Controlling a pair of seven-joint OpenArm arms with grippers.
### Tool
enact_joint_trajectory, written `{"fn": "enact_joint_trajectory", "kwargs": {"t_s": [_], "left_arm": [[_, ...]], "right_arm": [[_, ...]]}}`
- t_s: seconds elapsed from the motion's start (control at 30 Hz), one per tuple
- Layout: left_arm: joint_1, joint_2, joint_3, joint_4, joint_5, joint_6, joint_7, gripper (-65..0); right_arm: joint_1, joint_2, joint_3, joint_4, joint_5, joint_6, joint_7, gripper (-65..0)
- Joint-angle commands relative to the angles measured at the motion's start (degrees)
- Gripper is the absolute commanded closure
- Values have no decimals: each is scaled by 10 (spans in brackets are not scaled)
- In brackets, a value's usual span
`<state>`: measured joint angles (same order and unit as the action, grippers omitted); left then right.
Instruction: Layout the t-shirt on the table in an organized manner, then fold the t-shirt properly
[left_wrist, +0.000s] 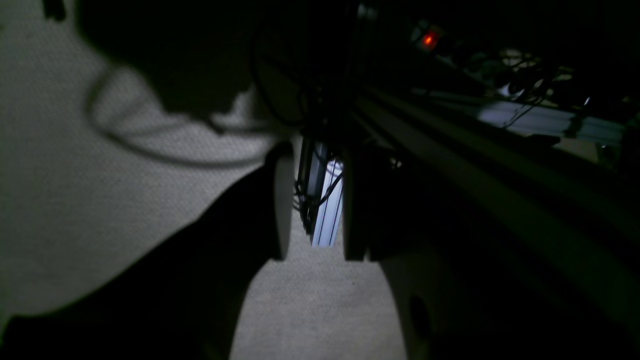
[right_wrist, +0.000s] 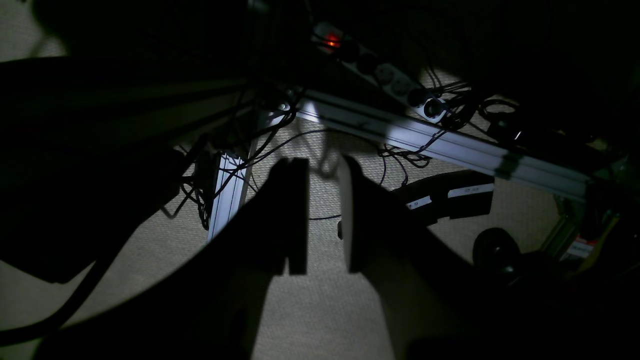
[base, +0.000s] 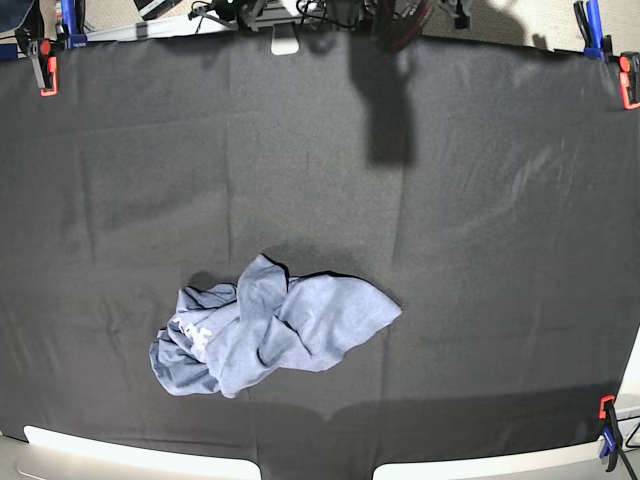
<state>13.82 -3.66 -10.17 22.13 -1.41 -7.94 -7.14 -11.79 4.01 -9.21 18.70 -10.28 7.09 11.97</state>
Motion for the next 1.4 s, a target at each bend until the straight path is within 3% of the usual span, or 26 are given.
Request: {"fn": "enact_joint_trajectory", "kwargs": {"t_s": [0.0, 0.57, 0.7, 0.87, 1.1, 1.37], "left_arm": [[6, 0, -1, 4, 1, -5, -4, -155], [94, 0, -1, 123, -1, -5, 19, -155], [132, -2, -1, 177, -1, -5, 44, -155], [195, -16, -1, 271, -10, -4, 81, -155], [291, -55, -1, 422, -51, -4, 129, -155], [399, -132, -3, 622, -88, -1, 192, -155]], "right_arm": [[-7, 3, 1, 8, 4, 0, 4, -102], [-109, 7, 1, 150, 5, 0, -9, -102], [-152, 18, 1, 213, 70, 0, -21, -102], [-220, 53, 1, 318, 96, 0, -70, -102], [-335, 125, 1, 482, 170, 0, -106, -102], [-481, 215, 2, 709, 214, 0, -110, -102]]}}
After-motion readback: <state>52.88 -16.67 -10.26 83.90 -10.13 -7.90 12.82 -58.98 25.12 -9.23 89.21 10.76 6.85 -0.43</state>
